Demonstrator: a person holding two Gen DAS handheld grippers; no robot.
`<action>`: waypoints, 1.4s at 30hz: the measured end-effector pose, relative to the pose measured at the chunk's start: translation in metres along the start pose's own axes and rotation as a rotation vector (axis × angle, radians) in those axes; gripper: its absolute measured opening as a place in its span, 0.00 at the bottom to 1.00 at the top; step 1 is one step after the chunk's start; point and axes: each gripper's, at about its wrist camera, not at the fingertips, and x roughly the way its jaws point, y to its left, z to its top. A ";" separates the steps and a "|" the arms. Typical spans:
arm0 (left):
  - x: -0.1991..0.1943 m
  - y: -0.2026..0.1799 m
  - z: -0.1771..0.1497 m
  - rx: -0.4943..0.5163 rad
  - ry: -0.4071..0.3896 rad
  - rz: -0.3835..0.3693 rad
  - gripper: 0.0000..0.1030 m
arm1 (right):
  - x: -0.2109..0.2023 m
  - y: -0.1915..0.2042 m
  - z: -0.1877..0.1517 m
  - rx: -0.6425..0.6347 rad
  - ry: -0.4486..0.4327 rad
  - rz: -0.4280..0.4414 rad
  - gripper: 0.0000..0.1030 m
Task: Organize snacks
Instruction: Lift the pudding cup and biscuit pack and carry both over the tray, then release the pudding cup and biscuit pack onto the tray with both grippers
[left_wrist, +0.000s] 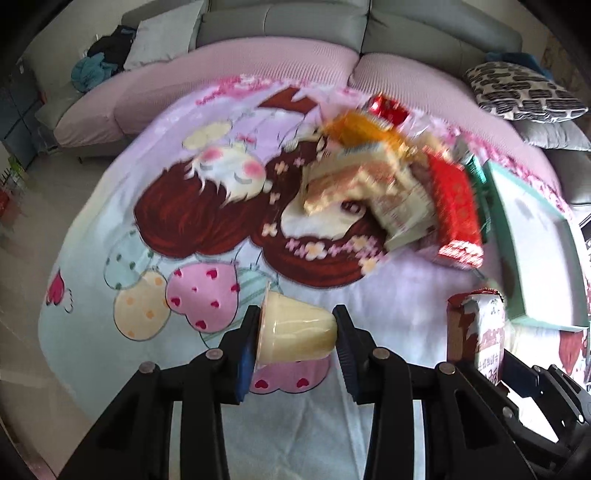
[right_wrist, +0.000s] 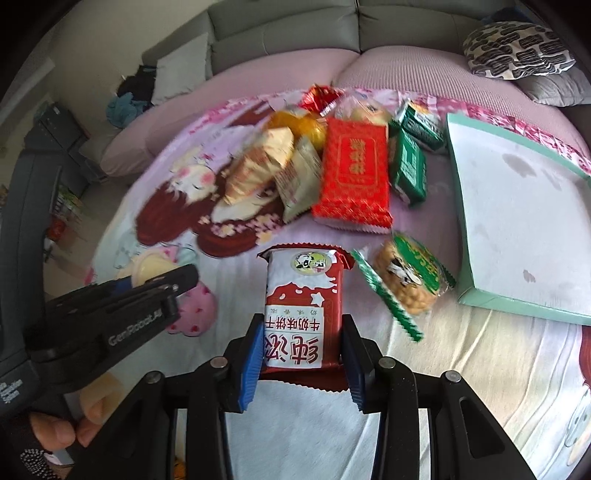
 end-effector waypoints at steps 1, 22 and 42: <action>-0.005 -0.002 0.001 0.003 -0.012 -0.005 0.39 | -0.005 0.001 0.001 -0.003 -0.011 0.008 0.41; -0.002 -0.202 0.077 0.296 -0.068 -0.218 0.40 | -0.086 -0.157 0.069 0.309 -0.265 -0.302 0.41; 0.085 -0.295 0.121 0.340 -0.068 -0.270 0.40 | -0.039 -0.279 0.084 0.468 -0.246 -0.386 0.41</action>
